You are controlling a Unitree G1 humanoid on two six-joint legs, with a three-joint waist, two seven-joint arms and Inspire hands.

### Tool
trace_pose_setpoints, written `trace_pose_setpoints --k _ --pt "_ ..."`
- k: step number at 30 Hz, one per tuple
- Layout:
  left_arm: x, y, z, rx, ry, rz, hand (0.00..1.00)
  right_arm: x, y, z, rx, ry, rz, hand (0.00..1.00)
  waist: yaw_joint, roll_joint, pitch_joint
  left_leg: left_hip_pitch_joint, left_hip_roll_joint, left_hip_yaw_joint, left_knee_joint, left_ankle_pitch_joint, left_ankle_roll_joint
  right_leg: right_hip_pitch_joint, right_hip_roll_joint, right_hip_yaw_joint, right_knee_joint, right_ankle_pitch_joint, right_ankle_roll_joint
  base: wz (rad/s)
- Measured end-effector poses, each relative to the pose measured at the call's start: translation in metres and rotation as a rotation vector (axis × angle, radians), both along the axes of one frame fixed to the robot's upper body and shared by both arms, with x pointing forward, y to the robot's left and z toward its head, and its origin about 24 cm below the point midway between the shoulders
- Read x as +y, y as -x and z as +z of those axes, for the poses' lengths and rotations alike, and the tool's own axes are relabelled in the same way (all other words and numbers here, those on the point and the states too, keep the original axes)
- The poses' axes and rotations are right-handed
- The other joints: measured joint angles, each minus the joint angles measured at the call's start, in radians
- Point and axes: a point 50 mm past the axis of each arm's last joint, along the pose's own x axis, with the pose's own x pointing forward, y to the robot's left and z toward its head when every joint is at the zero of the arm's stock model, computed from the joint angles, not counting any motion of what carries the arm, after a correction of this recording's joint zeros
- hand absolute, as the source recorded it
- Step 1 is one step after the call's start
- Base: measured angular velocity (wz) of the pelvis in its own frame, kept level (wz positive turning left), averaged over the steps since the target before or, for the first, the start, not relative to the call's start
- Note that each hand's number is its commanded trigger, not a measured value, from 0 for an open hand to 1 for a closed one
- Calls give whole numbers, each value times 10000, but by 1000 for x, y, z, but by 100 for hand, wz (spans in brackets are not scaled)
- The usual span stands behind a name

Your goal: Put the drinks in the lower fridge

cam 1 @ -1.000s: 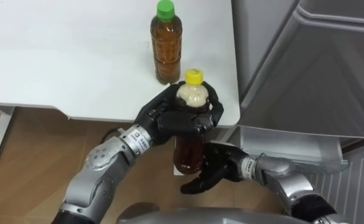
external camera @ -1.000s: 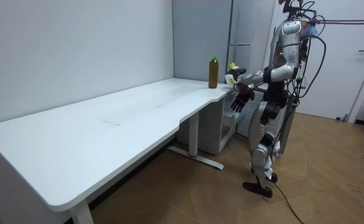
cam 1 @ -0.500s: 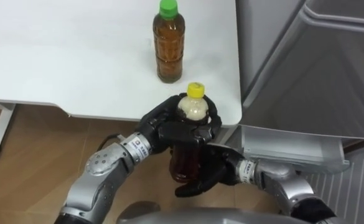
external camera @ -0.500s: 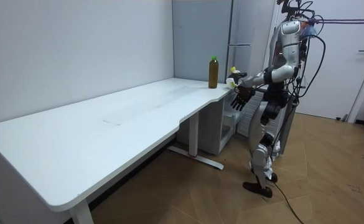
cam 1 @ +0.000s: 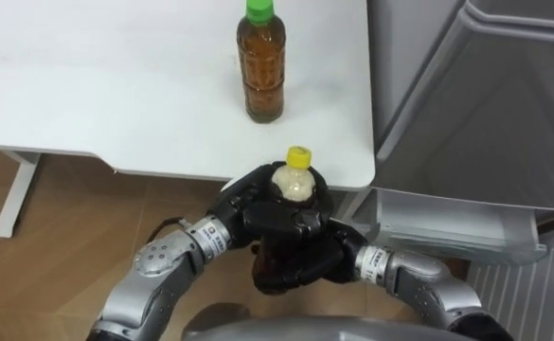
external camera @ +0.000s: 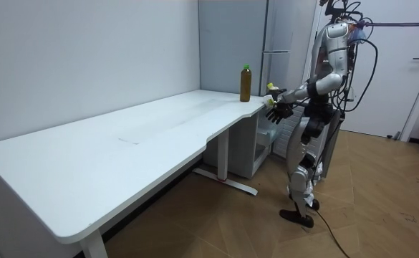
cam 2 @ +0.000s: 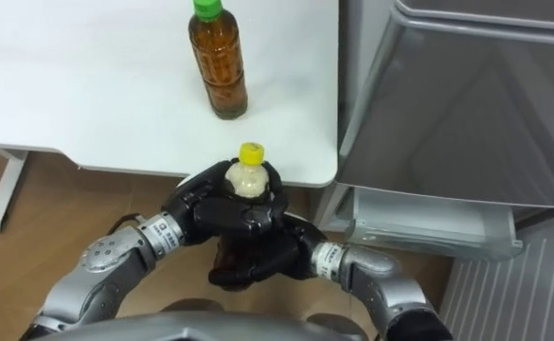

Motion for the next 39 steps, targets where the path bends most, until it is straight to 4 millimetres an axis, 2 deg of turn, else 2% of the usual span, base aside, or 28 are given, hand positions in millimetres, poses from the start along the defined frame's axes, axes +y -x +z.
trace_pose_setpoints --k 3,4,5,6,13,15,26,27,28,29,30,31,39 --pt "0 0 -1 -71 -232 -96 100 0 2 -1 68 -2 -17 0 3 -74 -49 15 0 -2 3 1 1 12 2 1 8 0 0 0" --pt "0 0 -1 -93 -308 -118 100 0 3 -1 96 4 -21 13 3 -83 -54 17 -1 1 10 1 2 17 4 2 8 0 0 0" --pt "0 0 -1 -98 -331 -129 100 0 3 -1 111 7 -22 74 3 -84 -54 18 -2 2 13 2 2 20 5 2 9 0 0 0" --pt "0 0 -1 -96 -342 -128 100 -1 4 -2 125 13 -25 100 6 -79 -52 19 -3 4 21 2 2 26 5 1 9 0 0 0" --pt "-2 2 -2 -52 -325 -194 100 -1 4 -2 122 93 45 100 5 83 24 12 -12 9 29 3 5 20 23 7 11 0 0 0" --pt "-4 2 -2 -35 -291 -270 100 -2 4 -2 124 134 55 100 5 110 21 12 -17 9 18 5 8 10 14 7 12 0 0 0" --pt "-7 1 -1 235 206 111 100 -2 3 -1 -189 274 261 100 -121 52 36 20 -13 9 3 5 8 6 4 12 12 0 0 0" --pt "-8 1 -1 247 261 164 85 -2 3 -1 -239 274 254 100 -122 36 44 18 -13 10 6 5 8 6 4 14 12 0 0 0" --pt "-8 1 -1 250 286 183 63 -2 3 -1 -253 278 252 100 -121 23 44 18 -13 10 8 5 8 6 5 14 12 0 0 0" --pt "-8 1 -1 257 302 192 26 -2 3 -1 -253 274 252 100 -123 18 42 18 -13 10 8 5 8 6 6 14 12 0 0 0" --pt "-8 1 -1 266 332 209 7 -2 3 -1 -257 271 250 100 -124 12 43 18 -13 10 10 5 9 5 6 14 13 0 0 0" --pt "-8 1 -1 277 370 228 0 -2 3 0 -257 269 244 100 -125 8 45 18 -13 10 11 5 9 5 6 13 16 0 0 0" --pt "-8 0 -1 246 330 208 0 -4 6 -4 0 292 247 100 -128 -11 34 5 -3 5 12 5 8 -43 7 13 67 0 0 0"
